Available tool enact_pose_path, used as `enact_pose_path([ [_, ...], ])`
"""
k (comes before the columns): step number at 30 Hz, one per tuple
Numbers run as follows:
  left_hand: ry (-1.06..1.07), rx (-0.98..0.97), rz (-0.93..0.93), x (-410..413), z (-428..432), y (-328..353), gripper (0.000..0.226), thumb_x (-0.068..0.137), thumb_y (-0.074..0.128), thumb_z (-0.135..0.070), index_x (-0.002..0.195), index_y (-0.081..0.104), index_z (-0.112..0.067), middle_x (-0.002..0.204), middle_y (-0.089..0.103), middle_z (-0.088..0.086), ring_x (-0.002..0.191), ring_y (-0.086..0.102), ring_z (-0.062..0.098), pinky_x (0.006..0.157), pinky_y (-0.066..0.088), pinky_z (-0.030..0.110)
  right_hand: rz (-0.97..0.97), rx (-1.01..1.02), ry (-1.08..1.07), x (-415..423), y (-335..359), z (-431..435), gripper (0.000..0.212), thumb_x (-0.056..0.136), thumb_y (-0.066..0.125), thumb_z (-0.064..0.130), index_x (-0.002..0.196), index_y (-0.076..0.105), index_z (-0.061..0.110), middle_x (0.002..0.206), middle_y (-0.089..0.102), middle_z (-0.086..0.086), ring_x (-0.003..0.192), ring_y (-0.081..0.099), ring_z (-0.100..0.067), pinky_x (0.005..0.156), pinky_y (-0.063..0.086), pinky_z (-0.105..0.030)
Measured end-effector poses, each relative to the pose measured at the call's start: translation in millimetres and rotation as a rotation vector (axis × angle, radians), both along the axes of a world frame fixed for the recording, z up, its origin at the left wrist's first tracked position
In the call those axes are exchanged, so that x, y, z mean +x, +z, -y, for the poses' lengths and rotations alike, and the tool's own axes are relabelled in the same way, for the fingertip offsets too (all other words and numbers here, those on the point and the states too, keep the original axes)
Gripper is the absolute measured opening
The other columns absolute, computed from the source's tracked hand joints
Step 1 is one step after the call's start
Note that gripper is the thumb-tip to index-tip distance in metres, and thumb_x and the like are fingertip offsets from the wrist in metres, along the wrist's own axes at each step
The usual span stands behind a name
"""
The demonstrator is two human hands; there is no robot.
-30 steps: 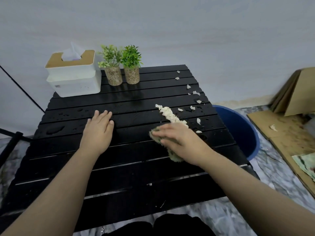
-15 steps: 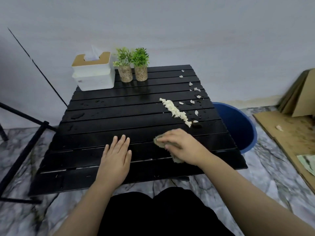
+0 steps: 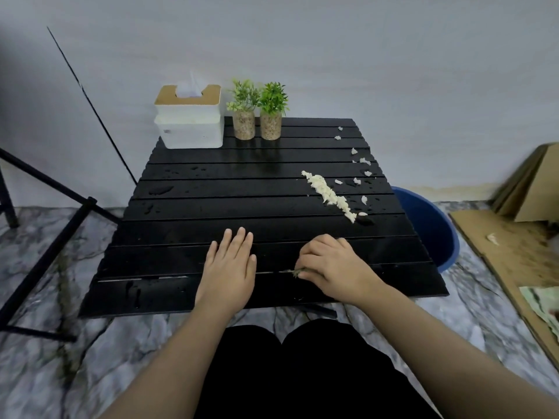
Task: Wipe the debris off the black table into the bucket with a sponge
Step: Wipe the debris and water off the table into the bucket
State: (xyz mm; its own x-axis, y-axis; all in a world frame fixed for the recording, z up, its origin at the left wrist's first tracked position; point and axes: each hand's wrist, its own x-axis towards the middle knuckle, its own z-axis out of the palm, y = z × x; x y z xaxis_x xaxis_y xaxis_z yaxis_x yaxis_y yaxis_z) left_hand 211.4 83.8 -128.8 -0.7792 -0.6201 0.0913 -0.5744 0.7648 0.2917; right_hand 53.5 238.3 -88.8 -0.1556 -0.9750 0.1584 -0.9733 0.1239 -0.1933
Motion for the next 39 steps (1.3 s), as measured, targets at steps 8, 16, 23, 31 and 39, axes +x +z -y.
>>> enact_pose_path([
  [8,0.002,-0.013,0.003,0.0,0.3,-1.3,0.051,0.096,0.015,-0.036,0.146,0.014,-0.023,0.157,0.009,-0.005,0.144,-0.004,0.013,0.115,-0.005,0.033,-0.088,-0.128,-0.202,22.2,-7.8,7.4,0.011,0.078,0.069,0.024,0.085,0.061,0.024,0.087,0.064,0.006,0.088,0.059,-0.025,0.066,0.041,-0.036],
  [16,0.004,-0.012,0.012,-1.4,0.1,-1.5,0.052,0.096,0.016,-0.035,0.146,0.015,-0.022,0.157,0.01,-0.004,0.144,-0.003,0.014,0.116,-0.004,0.034,0.026,-0.046,-0.226,21.3,-8.0,8.5,0.009,0.083,0.064,0.026,0.091,0.061,0.022,0.107,0.059,0.002,0.11,0.047,-0.024,0.075,0.031,-0.036],
  [23,0.007,-0.012,0.005,-1.4,-0.4,-1.6,0.052,0.096,0.016,-0.035,0.146,0.016,-0.022,0.157,0.011,-0.004,0.144,-0.003,0.014,0.116,-0.003,0.035,0.079,-0.085,-0.24,27.1,-8.3,15.4,0.006,0.08,0.064,0.012,0.084,0.061,0.016,0.107,0.058,-0.001,0.111,0.045,-0.026,0.073,0.025,-0.034],
  [31,0.008,0.008,-0.001,-0.8,-0.2,-0.6,0.051,0.096,0.017,-0.035,0.146,0.017,-0.022,0.157,0.013,-0.005,0.144,-0.002,0.013,0.116,-0.003,0.034,0.092,-0.013,-0.226,33.7,-7.6,28.5,0.008,0.082,0.061,0.019,0.087,0.056,0.022,0.111,0.053,0.003,0.114,0.038,-0.022,0.077,0.026,-0.035],
  [39,0.01,-0.001,0.003,-1.5,-2.0,0.7,0.051,0.097,0.018,-0.033,0.146,0.018,-0.021,0.157,0.014,-0.003,0.145,-0.001,0.015,0.117,-0.001,0.036,0.038,0.039,-0.255,36.5,-5.8,32.2,0.014,0.082,0.059,0.019,0.093,0.054,0.026,0.111,0.053,0.004,0.112,0.037,-0.023,0.076,0.023,-0.037],
])
